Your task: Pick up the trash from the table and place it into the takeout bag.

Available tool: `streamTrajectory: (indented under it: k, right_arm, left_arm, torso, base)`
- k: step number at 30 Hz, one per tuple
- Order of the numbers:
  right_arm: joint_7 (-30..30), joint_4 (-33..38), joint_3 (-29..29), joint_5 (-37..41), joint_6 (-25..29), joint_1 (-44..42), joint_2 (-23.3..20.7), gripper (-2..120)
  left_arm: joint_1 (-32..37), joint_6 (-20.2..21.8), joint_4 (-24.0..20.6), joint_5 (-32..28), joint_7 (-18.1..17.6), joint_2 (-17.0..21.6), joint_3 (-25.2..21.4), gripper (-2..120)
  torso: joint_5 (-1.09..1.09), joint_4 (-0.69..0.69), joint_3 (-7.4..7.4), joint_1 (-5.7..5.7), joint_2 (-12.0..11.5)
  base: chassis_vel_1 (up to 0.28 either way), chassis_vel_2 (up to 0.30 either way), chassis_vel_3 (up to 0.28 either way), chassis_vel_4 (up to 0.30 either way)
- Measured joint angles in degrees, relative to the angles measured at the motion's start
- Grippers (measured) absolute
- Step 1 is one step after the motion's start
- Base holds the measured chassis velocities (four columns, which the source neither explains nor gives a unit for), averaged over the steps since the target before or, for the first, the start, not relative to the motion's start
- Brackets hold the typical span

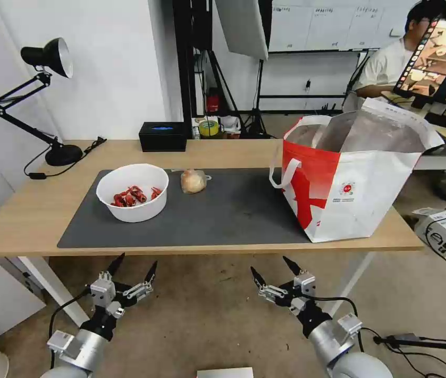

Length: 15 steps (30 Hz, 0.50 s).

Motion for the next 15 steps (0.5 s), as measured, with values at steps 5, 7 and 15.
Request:
streamTrajectory:
  k: [5, 7, 15]
  right_arm:
    - [0.5, -0.1, -0.4, 0.2, -0.1, 0.3, 0.2, 100]
    - [0.7, -0.1, -0.6, 0.3, -0.2, 0.8, 0.1, 100]
    - [3.4, -0.5, -4.0, 8.9, -4.1, 13.3, -2.1, 100]
  left_arm:
    - [0.0, 0.0, -0.1, 0.0, 0.0, 0.0, -0.1, 100]
    - [-0.1, 0.0, -0.1, 0.0, 0.0, 0.1, -0.1, 100]
    - [-2.6, 0.2, 0.8, -0.3, -0.1, 1.6, 1.7, 100]
  torso:
    - [0.00, 0.00, 0.00, 0.00, 0.0]
    - [0.00, -0.01, 0.00, 0.00, 0.0]
    - [-0.01, 0.00, 0.01, 0.01, 0.0]
  base:
    - [0.000, 0.000, 0.000, 0.000]
    - [0.000, 0.000, 0.000, 0.000]
    - [0.000, 0.000, 0.000, 0.000]
